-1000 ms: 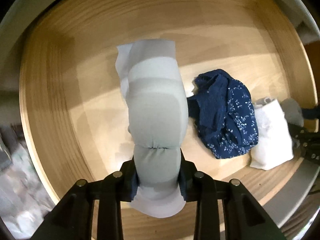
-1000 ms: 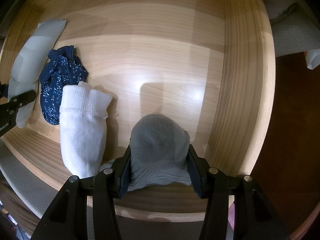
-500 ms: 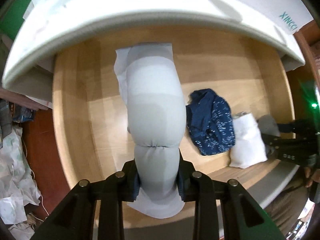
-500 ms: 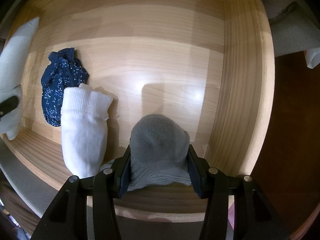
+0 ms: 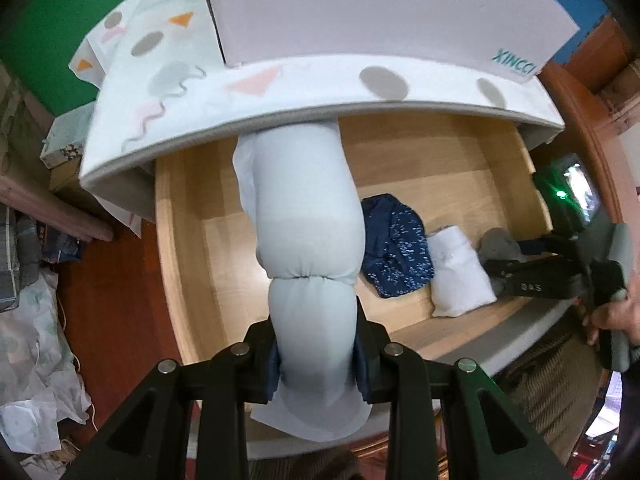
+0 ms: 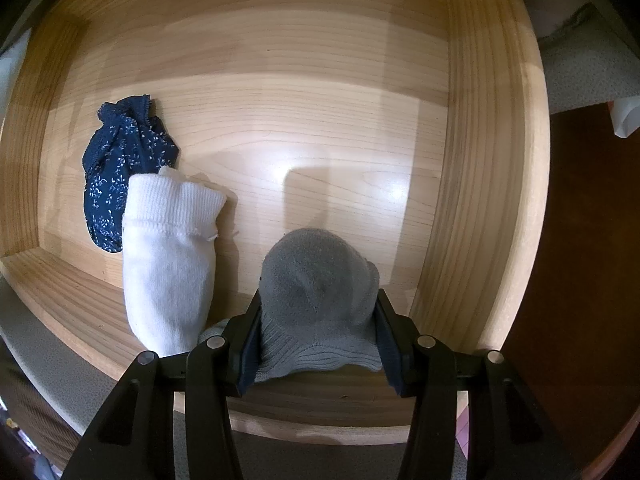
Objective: Take underwear out of drawer
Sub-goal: 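Lift the rolled underwear with the left tool and lower it into the box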
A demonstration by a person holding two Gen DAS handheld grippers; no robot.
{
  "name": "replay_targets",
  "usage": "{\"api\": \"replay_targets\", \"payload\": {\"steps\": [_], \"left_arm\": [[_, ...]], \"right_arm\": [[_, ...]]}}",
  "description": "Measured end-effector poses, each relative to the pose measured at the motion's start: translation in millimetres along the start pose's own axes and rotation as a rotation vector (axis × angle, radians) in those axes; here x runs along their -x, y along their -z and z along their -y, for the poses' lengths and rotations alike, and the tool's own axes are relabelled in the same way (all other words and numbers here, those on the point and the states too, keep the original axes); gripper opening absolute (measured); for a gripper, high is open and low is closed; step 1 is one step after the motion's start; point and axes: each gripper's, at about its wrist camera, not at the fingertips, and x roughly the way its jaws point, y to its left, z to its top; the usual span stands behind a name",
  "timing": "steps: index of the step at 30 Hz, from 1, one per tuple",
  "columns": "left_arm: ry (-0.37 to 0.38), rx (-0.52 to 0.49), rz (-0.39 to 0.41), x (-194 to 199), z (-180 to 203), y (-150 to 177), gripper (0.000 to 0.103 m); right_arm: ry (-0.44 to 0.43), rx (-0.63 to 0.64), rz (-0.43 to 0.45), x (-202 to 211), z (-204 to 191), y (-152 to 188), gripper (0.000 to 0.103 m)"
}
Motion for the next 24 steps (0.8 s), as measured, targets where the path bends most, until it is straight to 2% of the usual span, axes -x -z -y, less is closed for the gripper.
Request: {"api": "replay_targets", "payload": {"steps": [9,24], "left_arm": [[-0.003,-0.034,0.081,42.9,9.6,7.7,0.029],[0.065,-0.062,0.208,112.7,24.9,17.8,0.029]], "right_arm": [[-0.003,0.001,0.002,1.9,-1.7,-1.5,0.047],[-0.005,0.003,0.003,1.3,-3.3,-3.6,0.047]]}}
